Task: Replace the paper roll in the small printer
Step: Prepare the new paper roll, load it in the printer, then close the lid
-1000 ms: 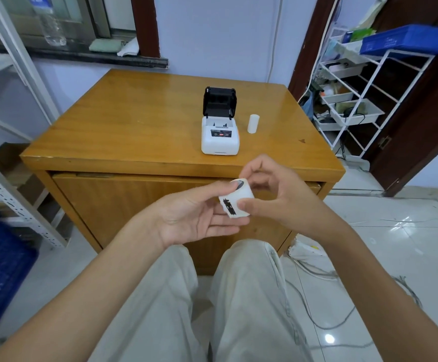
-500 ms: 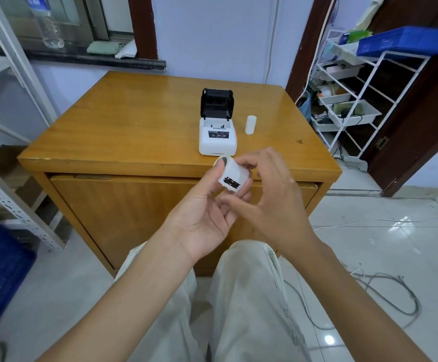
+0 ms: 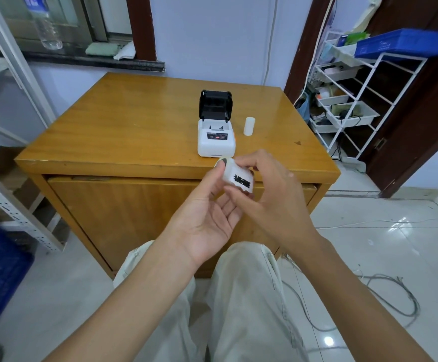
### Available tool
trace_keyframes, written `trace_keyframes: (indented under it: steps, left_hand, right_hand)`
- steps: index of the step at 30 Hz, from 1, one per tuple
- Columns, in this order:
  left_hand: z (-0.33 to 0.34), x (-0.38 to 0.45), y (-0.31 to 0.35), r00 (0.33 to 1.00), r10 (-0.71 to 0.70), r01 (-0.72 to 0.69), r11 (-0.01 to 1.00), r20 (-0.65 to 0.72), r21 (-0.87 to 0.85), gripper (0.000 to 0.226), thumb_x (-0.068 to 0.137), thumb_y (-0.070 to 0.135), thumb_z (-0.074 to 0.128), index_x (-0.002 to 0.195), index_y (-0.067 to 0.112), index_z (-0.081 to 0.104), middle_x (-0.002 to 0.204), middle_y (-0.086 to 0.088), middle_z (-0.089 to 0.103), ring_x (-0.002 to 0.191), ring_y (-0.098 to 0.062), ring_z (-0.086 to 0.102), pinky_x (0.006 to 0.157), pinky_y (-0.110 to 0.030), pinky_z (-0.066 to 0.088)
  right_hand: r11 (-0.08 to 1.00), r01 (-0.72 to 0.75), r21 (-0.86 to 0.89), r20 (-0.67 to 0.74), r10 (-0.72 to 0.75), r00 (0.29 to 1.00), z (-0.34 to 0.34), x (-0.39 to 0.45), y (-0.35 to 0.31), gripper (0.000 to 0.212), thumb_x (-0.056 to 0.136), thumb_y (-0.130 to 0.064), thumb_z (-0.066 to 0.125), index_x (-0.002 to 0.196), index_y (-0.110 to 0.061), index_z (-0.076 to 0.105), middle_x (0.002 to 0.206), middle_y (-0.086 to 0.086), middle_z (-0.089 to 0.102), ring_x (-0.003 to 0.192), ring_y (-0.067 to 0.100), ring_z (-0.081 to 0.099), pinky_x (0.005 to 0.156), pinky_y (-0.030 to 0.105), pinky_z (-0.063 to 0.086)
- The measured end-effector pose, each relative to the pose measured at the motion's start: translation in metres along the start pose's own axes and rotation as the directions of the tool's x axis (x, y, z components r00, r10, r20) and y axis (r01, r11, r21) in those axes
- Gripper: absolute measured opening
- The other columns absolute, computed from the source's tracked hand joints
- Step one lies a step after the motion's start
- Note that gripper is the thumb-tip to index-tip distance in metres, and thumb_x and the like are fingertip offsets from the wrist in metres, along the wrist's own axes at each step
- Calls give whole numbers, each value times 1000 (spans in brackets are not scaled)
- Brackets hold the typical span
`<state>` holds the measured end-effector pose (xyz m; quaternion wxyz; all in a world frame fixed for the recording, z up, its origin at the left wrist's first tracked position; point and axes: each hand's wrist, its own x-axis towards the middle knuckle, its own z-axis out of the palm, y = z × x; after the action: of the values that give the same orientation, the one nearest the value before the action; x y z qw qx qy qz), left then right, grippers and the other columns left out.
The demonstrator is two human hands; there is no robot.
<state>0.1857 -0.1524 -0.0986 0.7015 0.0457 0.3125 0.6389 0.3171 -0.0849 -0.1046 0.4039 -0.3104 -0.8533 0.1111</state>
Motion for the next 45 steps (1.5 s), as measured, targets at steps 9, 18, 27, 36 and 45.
trace_keyframes:
  steps: [9, 18, 27, 36, 45]
  left_hand:
    - [-3, 19, 48, 922, 383, -309, 664, 45, 681, 34, 104, 49, 49, 120, 23, 62, 120, 0, 76, 93, -15, 67, 76, -32, 48]
    - [-20, 110, 151, 840, 413, -263, -257, 351, 930, 32, 103, 56, 46, 134, 51, 53, 86, -8, 63, 82, -26, 61, 81, -42, 49]
    - [-24, 138, 138, 831, 298, -159, -681, 469, 715, 44, 110, 51, 21, 150, 50, 41, 139, 2, 68, 111, -30, 67, 80, -40, 50]
    - [-29, 145, 141, 818, 298, -182, -677, 492, 713, 34, 110, 50, 24, 136, 42, 46, 93, 8, 61, 78, -21, 54, 61, -38, 33]
    - [-37, 153, 145, 825, 313, -205, -610, 470, 765, 28, 107, 55, 28, 124, 38, 43, 79, 9, 62, 69, -11, 58, 57, -35, 37]
  right_hand:
    - [983, -108, 147, -19, 112, 994, -26, 29, 6, 25, 90, -26, 81, 110, -21, 67, 109, -21, 72, 111, -3, 63, 102, 31, 48]
    - [912, -364, 187, 157, 338, 928, -19, 127, 46, 20, 86, -22, 80, 96, -22, 62, 94, -15, 71, 90, 4, 65, 69, 18, 43]
    - [892, -421, 165, 305, 360, 882, 33, 175, 80, 21, 84, -13, 80, 97, -14, 65, 96, -2, 74, 79, 9, 67, 66, 22, 50]
    - [848, -460, 262, 374, 351, 859, 61, 186, 102, 24, 85, -11, 80, 105, -7, 66, 99, 6, 80, 88, 20, 77, 78, 37, 60]
    - [981, -192, 32, 404, 162, 900, 59, 198, 108, 19, 85, -12, 81, 101, -15, 72, 105, -4, 74, 97, 15, 69, 74, 30, 56]
